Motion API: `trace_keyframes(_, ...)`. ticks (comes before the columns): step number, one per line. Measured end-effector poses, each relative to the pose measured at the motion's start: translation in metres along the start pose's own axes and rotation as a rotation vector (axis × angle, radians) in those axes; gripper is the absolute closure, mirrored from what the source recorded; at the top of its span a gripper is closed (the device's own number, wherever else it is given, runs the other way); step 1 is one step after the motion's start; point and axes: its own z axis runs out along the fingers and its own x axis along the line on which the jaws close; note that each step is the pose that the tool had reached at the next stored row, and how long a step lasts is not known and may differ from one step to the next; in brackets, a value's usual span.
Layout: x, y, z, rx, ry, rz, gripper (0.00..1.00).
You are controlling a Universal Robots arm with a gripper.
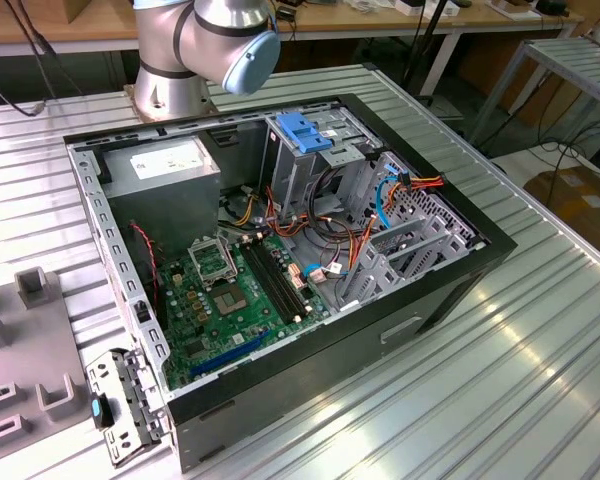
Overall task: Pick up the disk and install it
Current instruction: 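Pick up the disk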
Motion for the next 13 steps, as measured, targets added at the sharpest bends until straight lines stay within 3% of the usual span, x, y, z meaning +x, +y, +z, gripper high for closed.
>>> trace_keyframes(10,0.0002,-0.001,-0.008,-0.0001,0.0001,0.0,0.63)
trace_keyframes(13,0.0001,-0.0061,-0.0092,-0.0003,0.0,0.0,0.63)
